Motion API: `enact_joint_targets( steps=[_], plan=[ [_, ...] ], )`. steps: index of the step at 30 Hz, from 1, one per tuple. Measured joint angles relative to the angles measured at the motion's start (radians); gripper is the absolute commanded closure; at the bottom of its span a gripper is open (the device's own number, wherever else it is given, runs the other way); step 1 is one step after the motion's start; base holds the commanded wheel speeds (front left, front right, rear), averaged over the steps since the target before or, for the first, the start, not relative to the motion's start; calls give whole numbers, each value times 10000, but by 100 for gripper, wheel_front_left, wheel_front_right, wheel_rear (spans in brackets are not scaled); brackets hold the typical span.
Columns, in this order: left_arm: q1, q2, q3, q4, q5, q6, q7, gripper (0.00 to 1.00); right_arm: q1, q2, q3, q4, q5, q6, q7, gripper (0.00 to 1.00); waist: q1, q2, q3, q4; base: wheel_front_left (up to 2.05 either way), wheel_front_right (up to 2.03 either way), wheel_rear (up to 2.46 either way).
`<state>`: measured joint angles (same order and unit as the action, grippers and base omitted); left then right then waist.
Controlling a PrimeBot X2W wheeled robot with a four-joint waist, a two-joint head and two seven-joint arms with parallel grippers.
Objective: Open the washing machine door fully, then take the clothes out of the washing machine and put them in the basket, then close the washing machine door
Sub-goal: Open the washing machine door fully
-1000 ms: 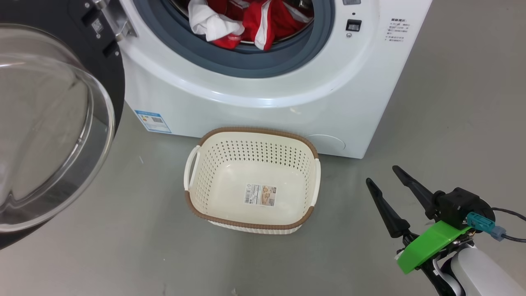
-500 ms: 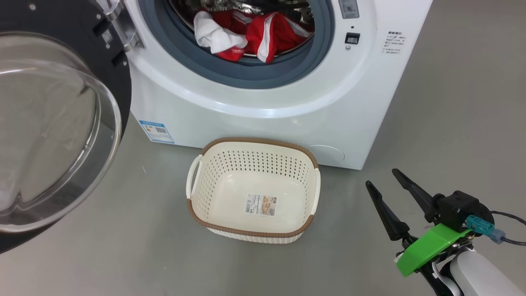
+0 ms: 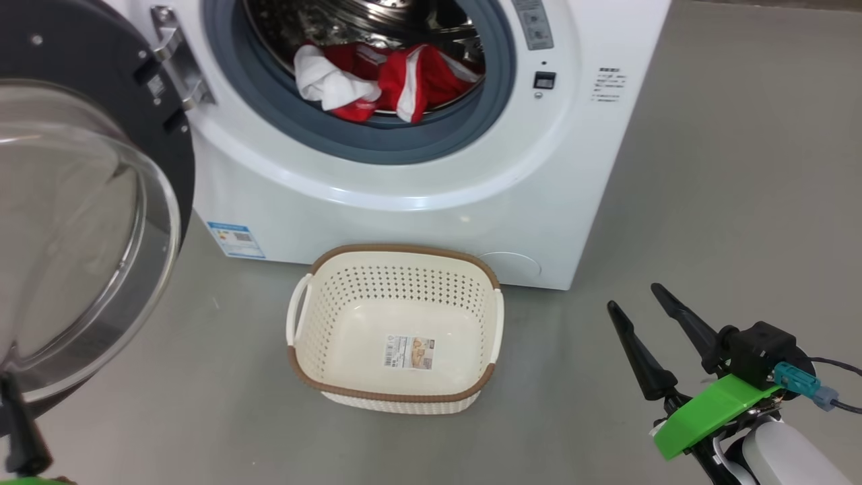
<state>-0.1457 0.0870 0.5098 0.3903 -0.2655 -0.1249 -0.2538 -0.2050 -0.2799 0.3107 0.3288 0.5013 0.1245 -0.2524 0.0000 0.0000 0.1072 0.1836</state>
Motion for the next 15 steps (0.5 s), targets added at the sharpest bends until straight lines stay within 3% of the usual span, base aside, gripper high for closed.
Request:
enact_joint_targets(
  steps=[15],
  plan=[
    [1193, -234, -1931, -1559, 73, -2, -2, 0, 239, 217, -539, -161, -33, 0, 0, 0, 0, 0, 43, -1112, 0, 0, 0]
  ],
)
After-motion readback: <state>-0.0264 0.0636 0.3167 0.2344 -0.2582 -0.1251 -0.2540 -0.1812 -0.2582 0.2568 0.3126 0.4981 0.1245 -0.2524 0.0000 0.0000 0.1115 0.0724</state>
